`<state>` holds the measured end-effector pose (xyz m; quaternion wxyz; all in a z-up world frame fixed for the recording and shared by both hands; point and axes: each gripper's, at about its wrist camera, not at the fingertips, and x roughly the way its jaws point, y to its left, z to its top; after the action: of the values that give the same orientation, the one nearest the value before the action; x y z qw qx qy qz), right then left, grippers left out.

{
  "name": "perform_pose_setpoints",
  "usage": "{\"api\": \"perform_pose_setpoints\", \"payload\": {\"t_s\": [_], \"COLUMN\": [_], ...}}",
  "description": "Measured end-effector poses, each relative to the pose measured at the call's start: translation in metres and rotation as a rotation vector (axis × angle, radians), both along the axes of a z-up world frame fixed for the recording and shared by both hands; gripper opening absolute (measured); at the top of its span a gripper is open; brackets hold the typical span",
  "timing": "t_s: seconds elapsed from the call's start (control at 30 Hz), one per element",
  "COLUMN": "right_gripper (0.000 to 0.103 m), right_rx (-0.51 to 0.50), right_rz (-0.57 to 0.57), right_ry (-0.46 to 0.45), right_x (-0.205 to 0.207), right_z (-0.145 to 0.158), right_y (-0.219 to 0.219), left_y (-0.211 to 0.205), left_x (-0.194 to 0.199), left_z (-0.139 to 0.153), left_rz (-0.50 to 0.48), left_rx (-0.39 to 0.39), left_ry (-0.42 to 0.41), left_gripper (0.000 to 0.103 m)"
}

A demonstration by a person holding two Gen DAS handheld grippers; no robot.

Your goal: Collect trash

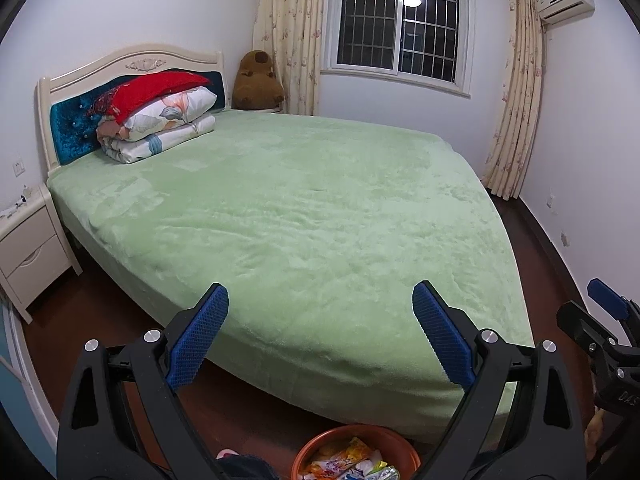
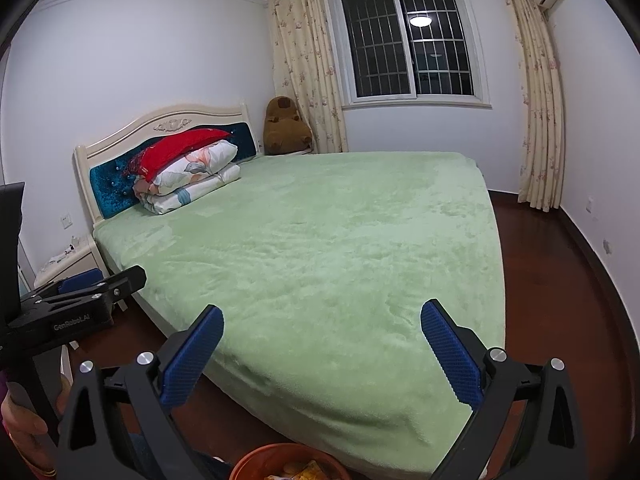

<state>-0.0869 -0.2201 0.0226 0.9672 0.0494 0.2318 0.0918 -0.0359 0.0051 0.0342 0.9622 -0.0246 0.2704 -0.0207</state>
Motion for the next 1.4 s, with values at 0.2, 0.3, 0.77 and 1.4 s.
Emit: {"api": "perform_pose_setpoints", "payload": {"t_s": [0.2,0.3,0.77,1.4], "right_gripper": [0.097,0.097,0.097,0.097], "right_rx": [0.001,-0.003,-0.003,0.005], "right_rz": [-0.001,0.001,0.004,0.006], "right_ry": [0.002,0.002,0.013,0.032], "right_x": [-0.001,-0.001,0.000,0.002], "right_z": [0.000,-0.001,-0.004,-0.012], "right_y": [0.001,0.002,0.003,0.003], "left_y": [0.000,-0.001,-0.006,-0.009], "left_x": [-0.003,-0.004,-0.010,-0.012], "left_z": [0.002,0.003,0.007,0.010], "left_rz": [-0.004,-0.005,0.004,0.014], "left_rx": [0.001,0.004,0.013,0.025], "left_ry": [-0.008,-0.015,-0.033,-0.036], "left_gripper": [0.091,0.091,0.091,0.091]}}
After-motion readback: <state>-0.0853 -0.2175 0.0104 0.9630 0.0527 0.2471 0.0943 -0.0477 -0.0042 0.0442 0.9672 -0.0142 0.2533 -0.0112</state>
